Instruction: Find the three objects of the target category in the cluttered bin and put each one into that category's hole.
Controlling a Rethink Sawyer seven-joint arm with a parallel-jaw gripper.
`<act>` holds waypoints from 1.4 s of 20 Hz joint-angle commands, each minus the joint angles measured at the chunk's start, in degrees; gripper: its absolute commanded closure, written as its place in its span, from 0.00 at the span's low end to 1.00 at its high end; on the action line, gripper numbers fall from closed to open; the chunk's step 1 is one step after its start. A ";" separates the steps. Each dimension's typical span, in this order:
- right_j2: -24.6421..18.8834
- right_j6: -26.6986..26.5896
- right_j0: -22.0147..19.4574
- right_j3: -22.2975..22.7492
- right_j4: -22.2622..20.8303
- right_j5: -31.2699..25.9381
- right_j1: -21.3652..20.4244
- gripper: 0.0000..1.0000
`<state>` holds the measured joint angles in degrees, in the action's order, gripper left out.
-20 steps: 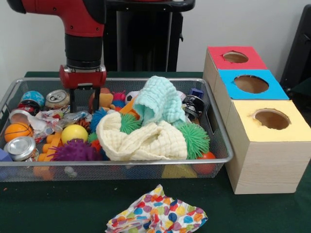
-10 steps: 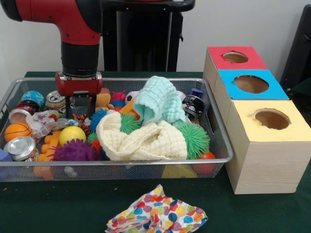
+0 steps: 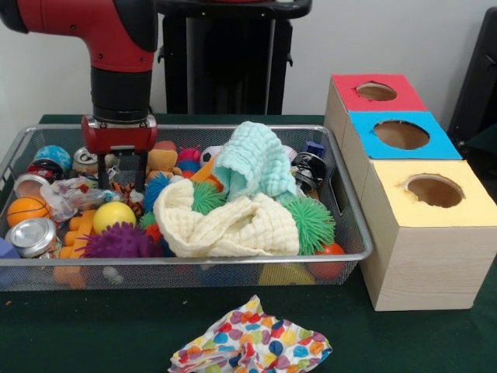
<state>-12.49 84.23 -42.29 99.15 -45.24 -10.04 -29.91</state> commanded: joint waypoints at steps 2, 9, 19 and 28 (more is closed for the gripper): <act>-3.91 -2.10 -4.29 -5.50 -0.67 -4.74 0.08 0.00; -7.61 -4.28 -7.16 -1.78 1.15 -8.21 -4.02 0.00; -7.97 -3.88 -6.02 -0.36 2.45 -12.08 -8.96 0.00; -8.18 -3.13 -6.00 -1.50 0.32 -10.67 -6.47 0.00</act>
<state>-16.50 84.23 -48.63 99.21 -44.72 -15.51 -37.98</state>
